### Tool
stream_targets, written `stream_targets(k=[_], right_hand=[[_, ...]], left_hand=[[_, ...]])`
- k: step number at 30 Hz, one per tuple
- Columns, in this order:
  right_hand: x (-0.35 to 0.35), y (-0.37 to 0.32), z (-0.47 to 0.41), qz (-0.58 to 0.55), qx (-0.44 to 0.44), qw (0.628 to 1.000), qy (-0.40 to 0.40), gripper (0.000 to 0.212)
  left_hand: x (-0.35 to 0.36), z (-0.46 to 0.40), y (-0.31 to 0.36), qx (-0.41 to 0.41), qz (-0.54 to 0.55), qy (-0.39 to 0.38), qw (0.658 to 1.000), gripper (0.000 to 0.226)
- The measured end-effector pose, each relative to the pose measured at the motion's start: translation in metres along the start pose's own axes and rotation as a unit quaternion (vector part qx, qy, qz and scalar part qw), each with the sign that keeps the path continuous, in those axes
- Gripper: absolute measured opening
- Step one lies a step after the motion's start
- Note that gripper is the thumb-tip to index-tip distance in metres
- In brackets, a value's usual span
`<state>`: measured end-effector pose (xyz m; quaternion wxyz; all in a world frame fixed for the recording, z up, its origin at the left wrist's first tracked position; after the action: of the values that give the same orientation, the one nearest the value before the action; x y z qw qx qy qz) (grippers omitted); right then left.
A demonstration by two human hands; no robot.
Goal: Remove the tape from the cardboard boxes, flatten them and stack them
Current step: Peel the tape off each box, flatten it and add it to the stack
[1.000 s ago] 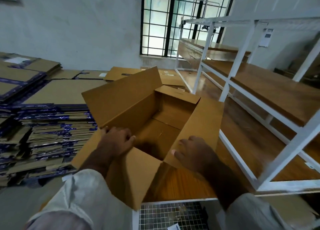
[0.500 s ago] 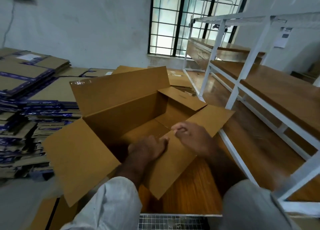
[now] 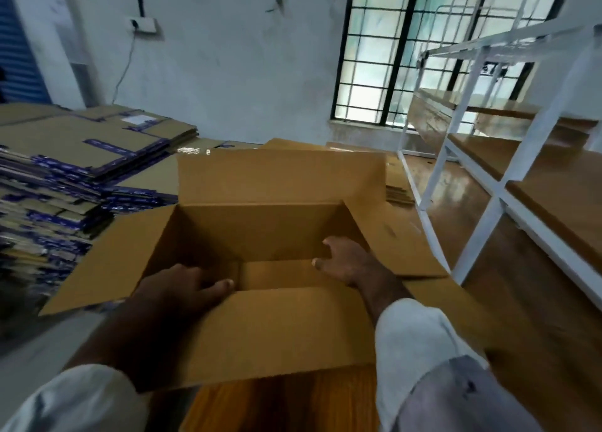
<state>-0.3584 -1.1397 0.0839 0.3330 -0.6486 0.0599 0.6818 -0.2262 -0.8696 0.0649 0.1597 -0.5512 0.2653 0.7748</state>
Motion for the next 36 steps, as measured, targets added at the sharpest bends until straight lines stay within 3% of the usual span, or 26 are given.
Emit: stream_targets(k=[3,6,8,11,15,17,20,23,26,30,36], right_hand=[[0.02,0.006,-0.012,0.004,0.03,0.999,-0.013,0.07],[0.024,0.005,-0.02,0.041,0.03,0.999,0.016,0.076],[0.019,0.007,-0.021,0.041,0.039,0.998,0.042,0.08],[0.005,0.023,-0.022,0.072,0.062,0.991,0.092,0.089],[-0.033,0.067,-0.023,0.122,0.118,0.963,0.209,0.091],[-0.05,0.101,-0.024,0.144,0.152,0.949,0.235,0.088],[-0.057,0.154,-0.03,0.117,0.204,0.952,0.194,0.074],[-0.049,0.18,-0.038,0.037,0.2,0.972,0.12,0.036],[-0.048,0.183,-0.044,0.065,0.196,0.973,0.105,0.016],[-0.047,0.184,-0.045,0.043,0.203,0.97,0.125,0.011],[-0.043,0.14,-0.019,0.052,0.171,0.962,0.206,0.022]], left_hand=[[0.006,-0.003,0.033,-0.004,-0.015,0.071,0.997,0.054],[0.023,0.001,0.084,0.01,0.069,0.108,0.992,0.054],[0.031,0.0,0.101,0.0,0.038,0.126,0.991,0.062],[0.033,-0.003,0.099,-0.019,0.031,0.111,0.993,0.066],[0.027,0.002,0.104,-0.027,0.032,0.08,0.996,0.051],[0.023,0.004,0.108,-0.035,0.016,0.072,0.997,0.049],[0.021,0.002,0.11,-0.048,0.001,0.058,0.997,0.047],[0.019,0.002,0.112,-0.05,-0.013,0.048,0.998,0.049],[0.021,0.002,0.113,-0.049,-0.036,0.066,0.996,0.057],[0.022,0.002,0.114,-0.05,-0.047,0.074,0.995,0.054],[0.027,0.003,0.111,-0.027,-0.042,0.115,0.992,0.062]])
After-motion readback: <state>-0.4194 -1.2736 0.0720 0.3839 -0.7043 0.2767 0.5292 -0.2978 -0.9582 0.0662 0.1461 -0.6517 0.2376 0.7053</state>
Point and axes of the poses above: each hand's wrist, its own z-axis away from the middle knuckle, its own x-axis out of the palm, y = z × x, the point moved 3 cm from there along -z, towards the middle knuckle, and after that the axes turned 2 degrees about z, right-handed, at the moved point
